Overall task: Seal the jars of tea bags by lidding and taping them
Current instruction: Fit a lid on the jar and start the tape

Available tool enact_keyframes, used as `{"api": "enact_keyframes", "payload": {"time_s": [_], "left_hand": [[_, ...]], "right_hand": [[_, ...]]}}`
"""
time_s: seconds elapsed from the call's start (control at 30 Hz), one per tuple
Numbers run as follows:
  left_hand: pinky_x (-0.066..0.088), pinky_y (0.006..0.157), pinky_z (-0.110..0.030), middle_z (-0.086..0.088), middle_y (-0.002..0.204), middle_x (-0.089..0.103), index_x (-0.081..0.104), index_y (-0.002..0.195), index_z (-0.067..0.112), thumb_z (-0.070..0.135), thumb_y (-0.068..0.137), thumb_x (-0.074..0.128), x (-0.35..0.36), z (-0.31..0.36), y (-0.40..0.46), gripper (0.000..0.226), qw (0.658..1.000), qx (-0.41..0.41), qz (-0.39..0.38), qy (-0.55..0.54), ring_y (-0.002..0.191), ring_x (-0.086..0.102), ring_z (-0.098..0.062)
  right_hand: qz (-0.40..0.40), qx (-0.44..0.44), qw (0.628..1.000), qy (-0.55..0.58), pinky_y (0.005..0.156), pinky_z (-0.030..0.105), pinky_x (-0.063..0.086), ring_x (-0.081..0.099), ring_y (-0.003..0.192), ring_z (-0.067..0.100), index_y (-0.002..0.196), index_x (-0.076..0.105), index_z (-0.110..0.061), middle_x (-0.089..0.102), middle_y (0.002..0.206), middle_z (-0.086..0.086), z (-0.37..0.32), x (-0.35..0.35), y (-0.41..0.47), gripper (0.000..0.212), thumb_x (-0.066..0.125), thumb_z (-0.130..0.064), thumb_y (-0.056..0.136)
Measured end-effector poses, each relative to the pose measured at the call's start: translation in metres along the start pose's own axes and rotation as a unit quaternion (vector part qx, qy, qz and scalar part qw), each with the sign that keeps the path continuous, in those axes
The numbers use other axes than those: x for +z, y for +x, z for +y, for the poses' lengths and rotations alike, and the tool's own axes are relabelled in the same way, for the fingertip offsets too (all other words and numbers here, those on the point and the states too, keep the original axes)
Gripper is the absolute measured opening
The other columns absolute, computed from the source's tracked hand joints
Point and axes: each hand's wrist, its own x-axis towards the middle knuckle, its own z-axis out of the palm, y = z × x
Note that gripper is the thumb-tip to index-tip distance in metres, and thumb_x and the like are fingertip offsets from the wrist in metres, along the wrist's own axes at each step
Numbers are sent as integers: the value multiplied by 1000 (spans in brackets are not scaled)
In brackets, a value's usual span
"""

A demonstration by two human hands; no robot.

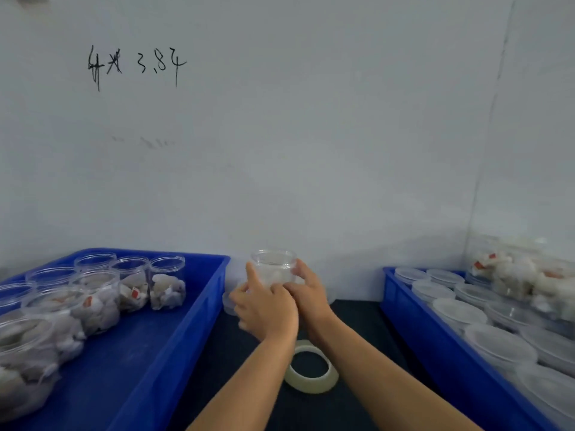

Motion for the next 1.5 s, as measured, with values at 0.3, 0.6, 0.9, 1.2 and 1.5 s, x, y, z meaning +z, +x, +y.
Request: {"api": "enact_keyframes", "payload": {"time_s": [0.3,0.6,0.9,1.2,1.5], "left_hand": [[28,115,-51,-7,152,16,-19,145,50,30,73,81,-3,-99,-41,125,989,104,-79,67,139,30,-24],[45,100,-45,-4,141,25,-21,135,65,29,64,89,3,-137,-11,136,987,145,-69,13,120,48,-20],[35,72,-16,13,114,29,-4,135,69,27,57,93,7,-162,19,132,977,178,-95,-73,94,41,4],[37,72,0,8,121,38,7,140,62,20,59,91,9,-166,22,124,973,179,-93,-110,98,43,12],[35,74,-1,32,115,28,-1,129,79,28,56,90,14,-171,23,127,973,180,-71,-126,103,39,22]], "right_hand": [[-15,20,999,24,96,38,52,58,114,14,136,47,-27,55,130,-1,74,-8,-39,61,69,-3,84],[9,-33,999,-11,91,31,55,60,109,9,129,53,-29,53,123,-13,102,5,-32,49,71,-15,86],[19,-25,998,-45,74,28,51,60,84,16,106,63,-12,64,98,7,108,-9,18,18,46,-7,100],[16,-98,914,-393,89,35,47,57,104,25,111,62,-6,59,121,12,114,-9,116,23,53,1,91],[-100,-111,757,-637,107,47,31,32,136,29,142,42,-26,36,150,-1,121,35,171,49,55,-15,95]]}}
